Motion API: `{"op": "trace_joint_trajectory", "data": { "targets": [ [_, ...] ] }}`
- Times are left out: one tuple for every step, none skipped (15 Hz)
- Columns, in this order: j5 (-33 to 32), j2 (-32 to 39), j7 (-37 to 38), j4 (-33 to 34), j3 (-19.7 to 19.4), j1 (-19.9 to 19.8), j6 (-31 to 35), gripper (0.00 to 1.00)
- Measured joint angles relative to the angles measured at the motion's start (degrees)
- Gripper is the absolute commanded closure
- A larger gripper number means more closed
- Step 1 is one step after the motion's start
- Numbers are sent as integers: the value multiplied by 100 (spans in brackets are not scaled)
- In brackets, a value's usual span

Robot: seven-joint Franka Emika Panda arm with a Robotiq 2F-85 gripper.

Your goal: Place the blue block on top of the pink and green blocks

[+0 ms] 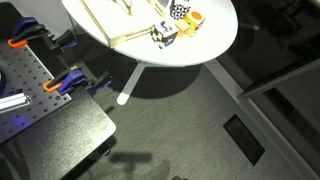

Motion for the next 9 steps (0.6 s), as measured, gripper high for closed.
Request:
{"op": "trace_joint_trajectory", "data": {
  "targets": [
    [21, -135, 44, -126, -12, -34, -12, 0],
    [52, -278, 64, -254, -14, -69, -16, 0],
    [101, -428, 64, -380, -14, -95, -17, 0],
    [155, -597, 65, -514, -14, -113, -17, 0],
    [212, -759, 64, -636, -13, -126, -16, 0],
    [259, -935, 64, -760, -13, -136, -16, 0],
    [281, -1098, 64, -871, -13, -142, -7, 0],
    [294, -1268, 64, -980, -13, -146, 14, 0],
    [294, -1423, 65, -1081, -13, -147, 50, 0]
  ]
}}
